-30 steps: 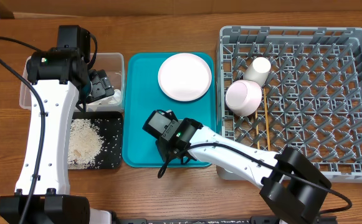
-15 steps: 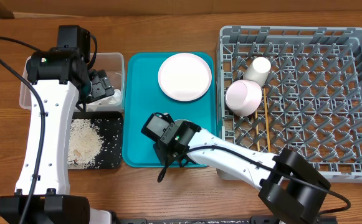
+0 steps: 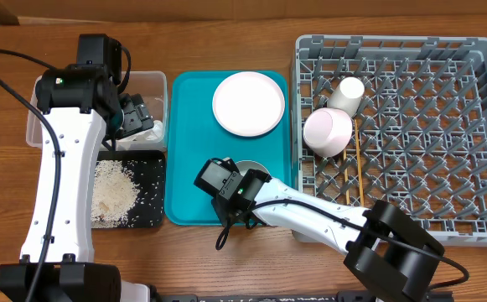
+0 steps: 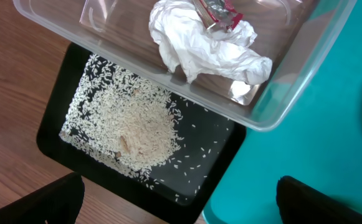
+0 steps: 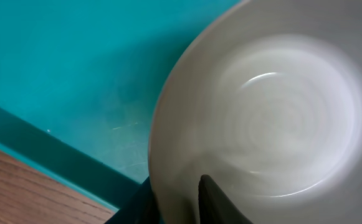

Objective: Sort waste into correct bins and load items into the dishwasher
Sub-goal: 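Lower the right gripper onto the small white bowl rim and grasp it, then lift the small white bowl and carry it into the rack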

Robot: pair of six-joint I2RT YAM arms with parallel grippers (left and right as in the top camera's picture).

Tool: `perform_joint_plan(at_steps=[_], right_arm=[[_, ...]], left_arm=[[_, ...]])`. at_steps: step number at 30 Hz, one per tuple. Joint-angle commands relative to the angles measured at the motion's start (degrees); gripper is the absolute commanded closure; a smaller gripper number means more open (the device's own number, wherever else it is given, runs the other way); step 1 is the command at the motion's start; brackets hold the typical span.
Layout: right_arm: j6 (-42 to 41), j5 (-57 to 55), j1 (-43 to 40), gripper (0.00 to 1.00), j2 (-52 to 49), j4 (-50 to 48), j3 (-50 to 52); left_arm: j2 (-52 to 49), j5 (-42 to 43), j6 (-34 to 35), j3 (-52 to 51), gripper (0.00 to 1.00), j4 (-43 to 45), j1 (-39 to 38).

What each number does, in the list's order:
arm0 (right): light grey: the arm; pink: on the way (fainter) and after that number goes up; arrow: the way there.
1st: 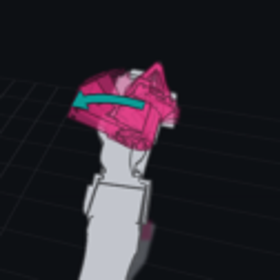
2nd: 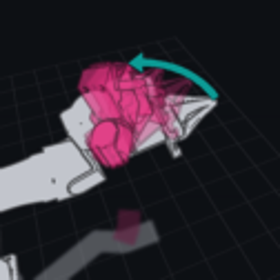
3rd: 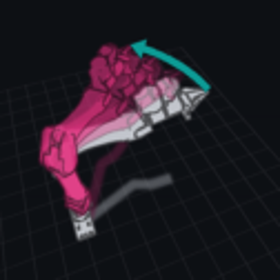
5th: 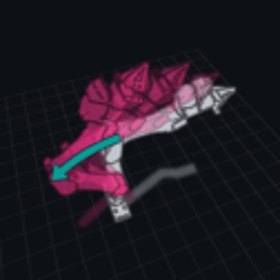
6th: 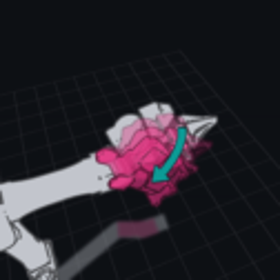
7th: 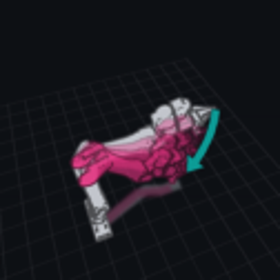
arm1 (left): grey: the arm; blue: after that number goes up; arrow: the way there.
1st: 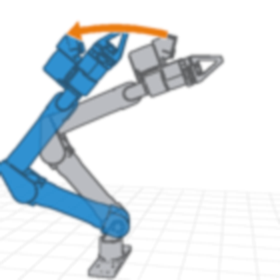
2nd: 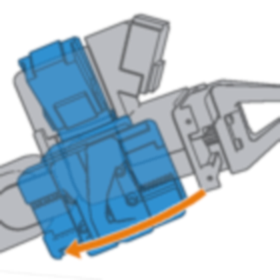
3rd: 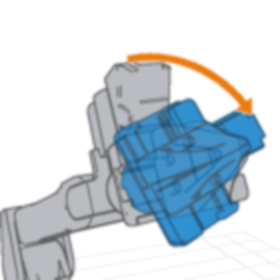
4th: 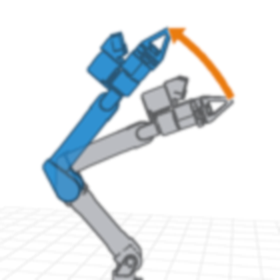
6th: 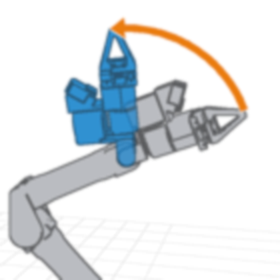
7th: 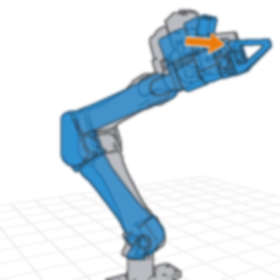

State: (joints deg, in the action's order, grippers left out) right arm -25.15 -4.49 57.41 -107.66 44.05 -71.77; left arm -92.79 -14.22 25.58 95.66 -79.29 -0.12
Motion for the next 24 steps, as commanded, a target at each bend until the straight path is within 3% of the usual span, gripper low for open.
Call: perform_joint_plan(at_steps=[1, 2, 9, 15, 20, 24], right_arm=[[0.0, -0.5, 0.2, 0.86, -0.2, -0.3, 0.1], [-0.1, 1.6, 0.2, 0.96, -0.2, -0.3, -0.3], [-0.1, 8.3, -0.1, 0.96, 2.3, 5.5, -9.9], [-0.1, 14.9, -3.4, 0.96, 10.9, 10.0, -17.8], [0.0, 29.8, -13.3, 0.96, 19.6, 11.1, -17.8], [5.8, 48.9, -25.0, 0.96, 23.4, 13.3, -17.7]], left_arm=[[0.2, -0.8, 0.2, 0.6, 0.00, 0.1, 0.1], [0.2, -0.8, 0.2, 0.6, 0.00, 0.1, 0.1], [0.2, -0.8, 0.2, 0.6, 0.00, 0.1, 0.1], [0.2, -0.8, 0.2, 0.6, 0.00, 0.1, 0.1], [0.2, -0.8, 0.2, 0.6, 0.00, 0.1, 0.1], [0.2, -0.8, 0.2, 0.6, 0.00, 0.1, 0.1]])
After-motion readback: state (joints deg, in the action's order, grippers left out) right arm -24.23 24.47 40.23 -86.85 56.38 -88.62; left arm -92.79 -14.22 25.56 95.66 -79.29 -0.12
